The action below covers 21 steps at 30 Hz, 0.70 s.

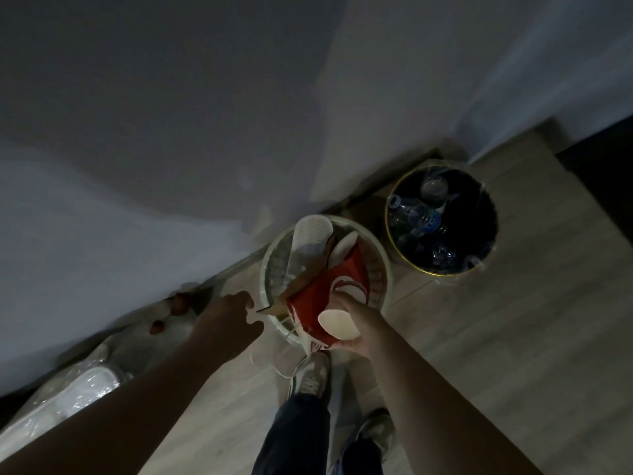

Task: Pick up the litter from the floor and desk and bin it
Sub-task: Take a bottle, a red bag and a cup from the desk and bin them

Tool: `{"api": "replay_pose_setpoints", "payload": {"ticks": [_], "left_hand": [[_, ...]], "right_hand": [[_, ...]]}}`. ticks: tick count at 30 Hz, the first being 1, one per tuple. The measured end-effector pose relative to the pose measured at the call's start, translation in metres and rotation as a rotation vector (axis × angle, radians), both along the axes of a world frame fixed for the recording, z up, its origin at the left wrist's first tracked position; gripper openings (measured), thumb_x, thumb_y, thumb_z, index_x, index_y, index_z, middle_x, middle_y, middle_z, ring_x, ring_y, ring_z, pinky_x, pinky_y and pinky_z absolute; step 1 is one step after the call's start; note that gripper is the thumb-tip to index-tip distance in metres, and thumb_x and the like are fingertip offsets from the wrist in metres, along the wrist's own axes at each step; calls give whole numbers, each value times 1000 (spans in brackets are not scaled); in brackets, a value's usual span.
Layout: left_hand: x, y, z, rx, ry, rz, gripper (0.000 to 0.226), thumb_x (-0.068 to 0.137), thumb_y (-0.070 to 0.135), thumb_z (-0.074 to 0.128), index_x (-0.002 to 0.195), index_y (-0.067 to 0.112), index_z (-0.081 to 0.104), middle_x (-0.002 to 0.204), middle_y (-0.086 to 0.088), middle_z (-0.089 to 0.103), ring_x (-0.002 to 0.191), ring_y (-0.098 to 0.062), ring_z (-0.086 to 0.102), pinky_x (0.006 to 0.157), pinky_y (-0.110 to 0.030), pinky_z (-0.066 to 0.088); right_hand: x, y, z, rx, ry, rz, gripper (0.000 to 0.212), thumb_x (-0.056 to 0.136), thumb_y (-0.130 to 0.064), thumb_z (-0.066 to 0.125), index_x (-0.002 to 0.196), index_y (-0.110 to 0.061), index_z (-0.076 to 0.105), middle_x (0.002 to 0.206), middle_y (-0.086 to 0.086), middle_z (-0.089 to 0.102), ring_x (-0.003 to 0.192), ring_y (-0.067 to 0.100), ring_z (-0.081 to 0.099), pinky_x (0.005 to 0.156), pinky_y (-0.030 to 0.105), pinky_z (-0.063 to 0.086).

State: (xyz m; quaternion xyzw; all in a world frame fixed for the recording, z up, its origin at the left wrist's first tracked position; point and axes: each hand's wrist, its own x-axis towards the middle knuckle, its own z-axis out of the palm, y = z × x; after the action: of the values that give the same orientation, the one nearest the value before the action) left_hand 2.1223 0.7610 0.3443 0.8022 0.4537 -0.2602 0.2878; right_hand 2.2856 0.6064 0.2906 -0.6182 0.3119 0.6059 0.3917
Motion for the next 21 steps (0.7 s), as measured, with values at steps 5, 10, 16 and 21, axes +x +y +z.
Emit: {"api": "replay_pose_setpoints", "payload": {"ticks": [5,10,16,21], "left_hand": [[5,-3,-4,-20,-1,23,44,93,52,45,108,13,60,87,3,61,73,-6,58,62,-19,41],[-2,-19,-9,-178,81,50,57,81,64,55,116,20,56,105,3,62,75,-1,58,59,-15,46],[6,-36,-14,-179,51,91,49,84,54,61,119,19,56,115,1,62,87,-8,55,61,-13,39],[14,-36,-8,-179,46,70,45,86,47,62,120,19,54,115,0,61,97,-13,57,77,-22,46]], "right_hand": [[-16,1,-8,-33,33,-102,79,78,-39,76,142,-21,33,130,13,40,116,36,43,89,59,50],[-13,-11,-4,29,-4,26,51,89,-36,62,132,-10,52,118,11,58,99,28,60,78,43,56],[11,-19,-2,-88,-146,-83,80,74,-25,80,139,-11,35,133,21,43,117,38,49,86,46,56],[6,-18,6,-124,-359,55,65,85,-20,69,140,-9,35,137,18,45,115,32,52,92,48,53]]}}
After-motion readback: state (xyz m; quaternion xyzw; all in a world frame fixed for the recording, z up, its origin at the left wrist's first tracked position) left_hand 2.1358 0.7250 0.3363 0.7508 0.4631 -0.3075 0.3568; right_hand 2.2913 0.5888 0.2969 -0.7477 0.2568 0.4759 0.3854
